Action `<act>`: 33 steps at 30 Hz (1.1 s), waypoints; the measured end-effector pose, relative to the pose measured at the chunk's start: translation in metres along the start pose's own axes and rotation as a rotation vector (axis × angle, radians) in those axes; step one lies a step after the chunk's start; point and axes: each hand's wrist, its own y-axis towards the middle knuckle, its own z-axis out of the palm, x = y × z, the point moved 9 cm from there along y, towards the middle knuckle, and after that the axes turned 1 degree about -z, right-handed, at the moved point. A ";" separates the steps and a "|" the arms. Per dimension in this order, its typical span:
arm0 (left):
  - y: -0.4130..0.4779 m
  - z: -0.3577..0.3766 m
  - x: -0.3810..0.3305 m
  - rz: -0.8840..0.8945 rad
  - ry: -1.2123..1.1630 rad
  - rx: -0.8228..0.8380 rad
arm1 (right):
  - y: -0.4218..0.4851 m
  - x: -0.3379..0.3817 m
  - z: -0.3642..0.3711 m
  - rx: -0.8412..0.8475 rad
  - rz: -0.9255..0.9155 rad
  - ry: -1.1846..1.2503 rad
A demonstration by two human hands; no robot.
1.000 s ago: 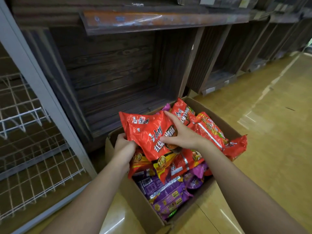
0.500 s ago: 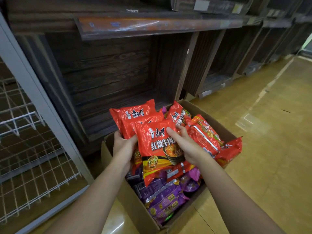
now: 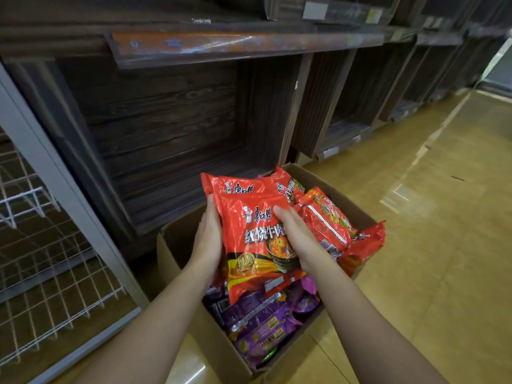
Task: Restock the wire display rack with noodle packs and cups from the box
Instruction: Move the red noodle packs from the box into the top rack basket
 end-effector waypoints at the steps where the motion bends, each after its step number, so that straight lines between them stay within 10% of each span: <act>1: -0.005 0.002 -0.005 0.018 0.002 0.023 | 0.000 0.000 -0.001 -0.024 -0.006 0.015; 24: -0.009 0.018 -0.033 0.217 0.151 -0.049 | -0.008 0.046 -0.016 -0.200 -0.141 0.032; 33: -0.089 0.017 -0.201 0.170 0.242 -0.068 | -0.085 0.202 -0.031 -0.251 -0.108 0.078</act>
